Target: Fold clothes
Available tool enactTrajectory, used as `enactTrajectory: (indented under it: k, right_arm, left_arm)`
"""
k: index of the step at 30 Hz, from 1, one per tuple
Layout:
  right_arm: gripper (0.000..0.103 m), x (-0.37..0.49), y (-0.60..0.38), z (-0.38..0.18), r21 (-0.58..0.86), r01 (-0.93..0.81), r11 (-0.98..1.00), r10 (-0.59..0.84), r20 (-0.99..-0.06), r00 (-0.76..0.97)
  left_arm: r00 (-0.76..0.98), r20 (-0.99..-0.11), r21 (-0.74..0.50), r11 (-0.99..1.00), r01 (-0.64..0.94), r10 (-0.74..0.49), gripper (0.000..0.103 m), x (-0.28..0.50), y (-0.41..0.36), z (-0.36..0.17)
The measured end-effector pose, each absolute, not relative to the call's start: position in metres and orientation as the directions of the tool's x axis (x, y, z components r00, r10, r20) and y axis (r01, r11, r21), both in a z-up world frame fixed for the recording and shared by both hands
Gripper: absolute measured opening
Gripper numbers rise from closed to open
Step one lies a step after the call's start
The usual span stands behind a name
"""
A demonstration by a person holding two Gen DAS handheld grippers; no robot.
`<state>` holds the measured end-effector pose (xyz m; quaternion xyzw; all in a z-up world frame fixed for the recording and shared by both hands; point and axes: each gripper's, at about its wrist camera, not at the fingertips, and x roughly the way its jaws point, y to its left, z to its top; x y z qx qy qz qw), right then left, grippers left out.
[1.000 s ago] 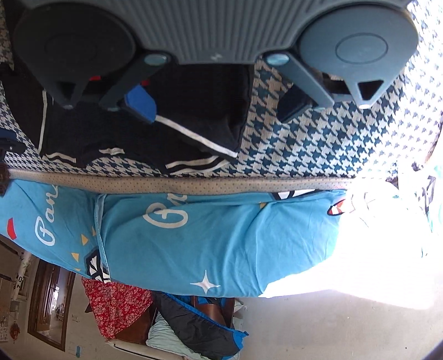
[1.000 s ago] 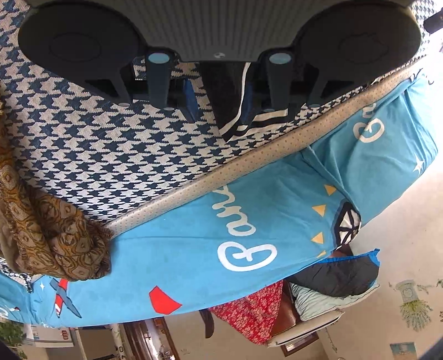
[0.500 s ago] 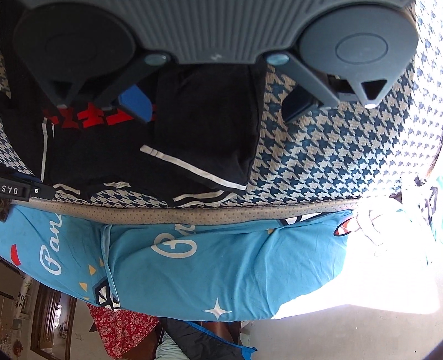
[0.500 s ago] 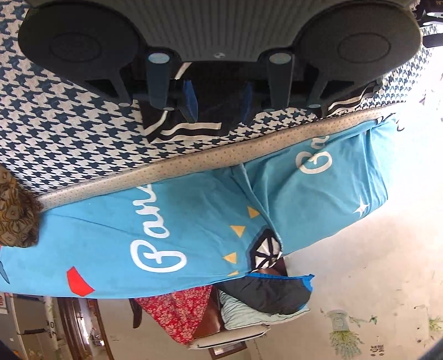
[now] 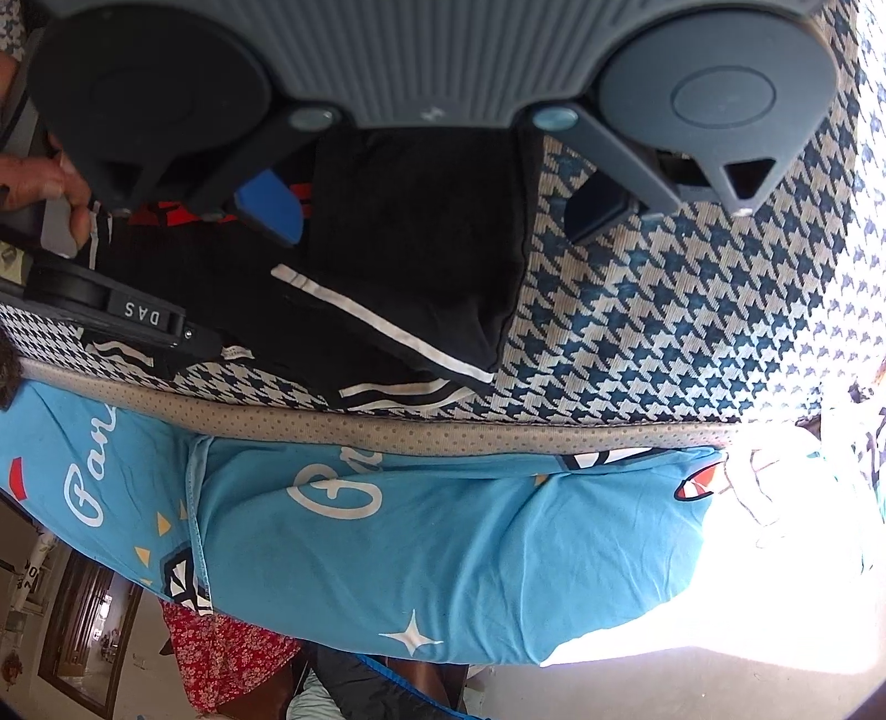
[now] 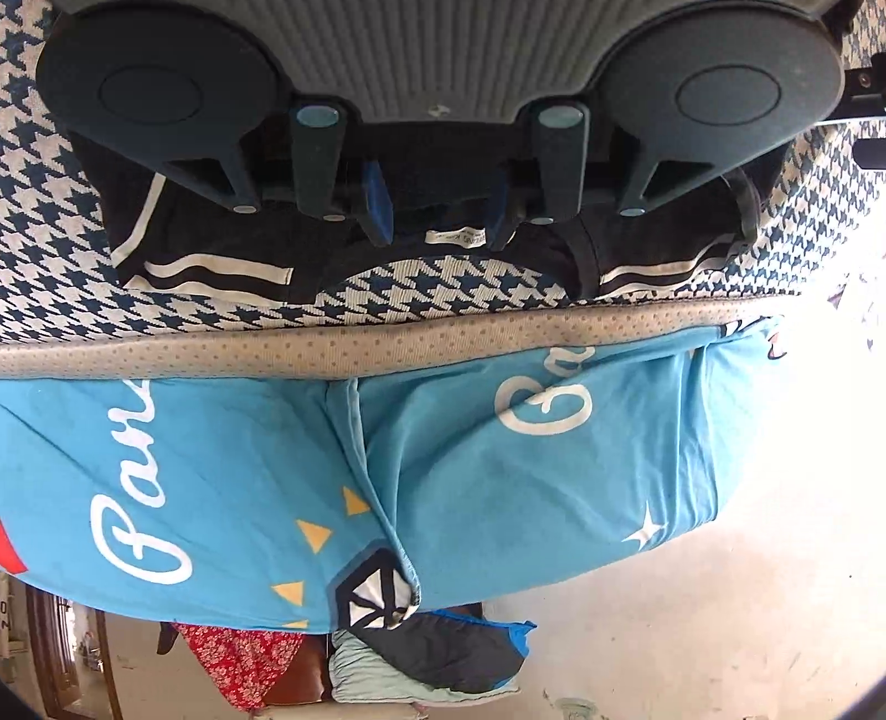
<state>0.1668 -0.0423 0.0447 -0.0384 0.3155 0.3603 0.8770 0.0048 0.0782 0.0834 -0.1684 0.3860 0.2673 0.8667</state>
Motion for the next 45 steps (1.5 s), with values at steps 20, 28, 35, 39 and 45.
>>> enactTrajectory:
  k: [20,28,35,39,45]
  right_arm:
    - [0.006,0.159,0.0,0.022,-0.076,-0.67,0.739,0.521,-0.566,0.639]
    - [0.003,0.168,0.008,0.022,-0.049,-0.628,0.776,0.501,-0.557,0.662]
    - [0.007,0.167,0.007,0.031,-0.014,-0.612,0.791,0.494,-0.575,0.652]
    - [0.021,0.157,-0.01,0.041,-0.002,-0.604,0.797,0.495,-0.571,0.655]
    - [0.022,0.139,-0.046,0.064,-0.026,-0.611,0.791,0.485,-0.583,0.652]
  left_arm:
    - [0.555,-0.773,-0.114,0.793,-0.598,0.307,0.101,0.006,0.081,0.082]
    - [0.552,-0.778,-0.121,0.789,-0.602,0.301,0.101,0.007,0.082,0.081]
    - [0.542,-0.787,-0.121,0.788,-0.603,0.294,0.101,0.005,0.08,0.083]
    - [0.549,-0.788,-0.146,0.782,-0.606,0.279,0.101,0.001,0.079,0.087]
    - [0.559,-0.784,-0.162,0.778,-0.606,0.272,0.102,-0.009,0.072,0.094]
